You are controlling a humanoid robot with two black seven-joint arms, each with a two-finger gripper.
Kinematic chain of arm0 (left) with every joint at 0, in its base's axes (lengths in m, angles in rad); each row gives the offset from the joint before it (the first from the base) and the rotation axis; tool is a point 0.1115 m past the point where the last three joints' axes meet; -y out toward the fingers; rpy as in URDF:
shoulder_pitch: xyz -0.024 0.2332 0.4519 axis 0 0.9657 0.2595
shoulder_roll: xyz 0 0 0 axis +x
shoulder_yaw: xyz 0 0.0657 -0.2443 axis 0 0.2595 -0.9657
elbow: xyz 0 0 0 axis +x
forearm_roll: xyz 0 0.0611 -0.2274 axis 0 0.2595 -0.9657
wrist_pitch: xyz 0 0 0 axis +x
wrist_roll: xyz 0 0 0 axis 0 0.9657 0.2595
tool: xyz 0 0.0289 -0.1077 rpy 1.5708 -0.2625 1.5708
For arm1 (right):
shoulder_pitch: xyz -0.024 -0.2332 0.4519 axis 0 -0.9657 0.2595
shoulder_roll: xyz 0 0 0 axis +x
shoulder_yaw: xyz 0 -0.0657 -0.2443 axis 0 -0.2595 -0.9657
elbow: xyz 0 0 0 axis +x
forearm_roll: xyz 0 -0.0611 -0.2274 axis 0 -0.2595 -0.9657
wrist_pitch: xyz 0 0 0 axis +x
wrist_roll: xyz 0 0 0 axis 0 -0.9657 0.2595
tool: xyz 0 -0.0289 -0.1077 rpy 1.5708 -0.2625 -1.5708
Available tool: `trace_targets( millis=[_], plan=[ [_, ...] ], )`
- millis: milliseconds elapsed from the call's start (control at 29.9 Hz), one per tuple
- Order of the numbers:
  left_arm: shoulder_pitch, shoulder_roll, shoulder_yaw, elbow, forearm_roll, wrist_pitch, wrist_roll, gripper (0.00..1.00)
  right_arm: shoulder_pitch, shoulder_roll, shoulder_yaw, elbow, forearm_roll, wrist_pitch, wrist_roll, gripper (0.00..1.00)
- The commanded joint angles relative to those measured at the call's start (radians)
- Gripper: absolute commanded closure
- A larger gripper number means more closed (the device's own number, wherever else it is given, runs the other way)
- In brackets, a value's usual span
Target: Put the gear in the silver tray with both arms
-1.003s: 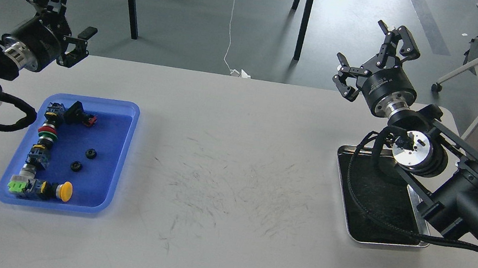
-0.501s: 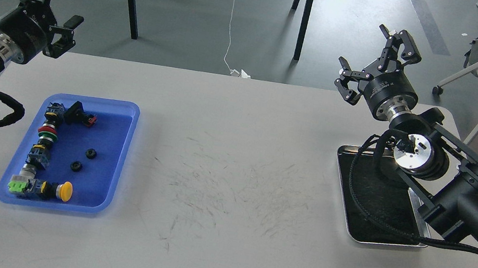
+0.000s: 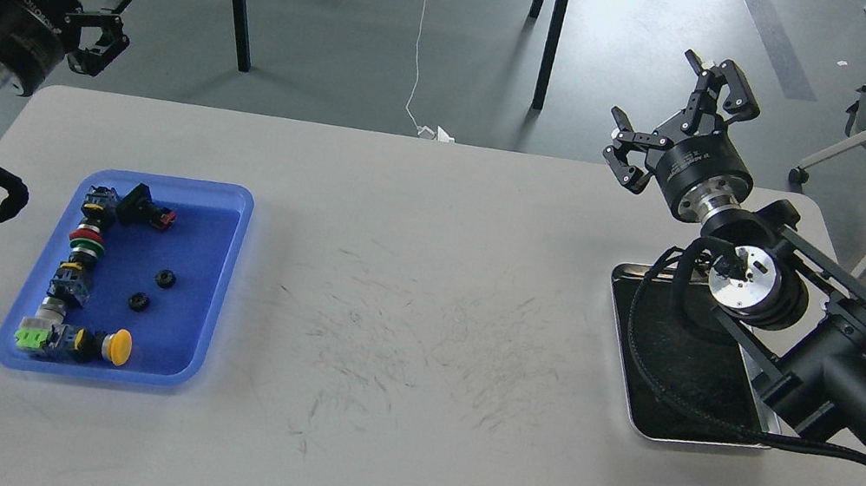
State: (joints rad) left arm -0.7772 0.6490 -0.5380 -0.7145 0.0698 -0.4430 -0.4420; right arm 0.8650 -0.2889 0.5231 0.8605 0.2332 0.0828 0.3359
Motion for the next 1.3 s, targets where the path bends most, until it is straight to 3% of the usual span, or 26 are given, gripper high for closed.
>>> trace_targets(
  millis=[0,67,134,435,501,602,802,936,1270],
  plan=[
    [-0.005,0.006,0.058,-0.005,0.005,0.059,0.147,0.02,0.0,0.002,-0.003,0.0,0.0,0.0,0.0,0.01],
    [-0.011,0.009,0.059,-0.017,-0.004,0.055,0.239,0.02,0.0,0.004,-0.003,0.0,0.0,0.0,0.0,0.01],
    [-0.01,0.008,0.062,-0.023,-0.005,0.06,0.267,0.01,0.002,0.008,-0.003,0.0,0.0,0.0,0.0,0.01],
    [-0.014,0.018,0.053,-0.072,-0.008,0.139,0.256,0.01,0.0,0.008,-0.006,0.0,0.0,0.0,0.0,0.01],
    [-0.014,0.026,0.053,-0.077,-0.007,0.107,0.266,0.01,0.0,0.008,-0.006,0.0,0.0,0.0,0.0,0.01],
    [-0.011,0.046,0.062,-0.086,-0.007,-0.043,0.278,0.01,0.002,0.008,-0.008,0.002,0.0,0.0,-0.002,0.01],
    [-0.019,0.051,0.055,-0.066,-0.001,-0.046,0.328,0.01,0.002,0.008,-0.009,0.003,0.0,0.002,-0.002,0.01],
    [-0.02,0.05,0.064,-0.091,0.012,0.073,0.348,0.01,0.0,0.008,-0.009,0.002,0.0,0.002,-0.002,0.01],
    [-0.02,0.058,0.063,-0.115,0.015,0.06,0.352,0.01,0.003,0.02,-0.012,0.002,-0.002,0.003,-0.002,0.01]
  ],
)
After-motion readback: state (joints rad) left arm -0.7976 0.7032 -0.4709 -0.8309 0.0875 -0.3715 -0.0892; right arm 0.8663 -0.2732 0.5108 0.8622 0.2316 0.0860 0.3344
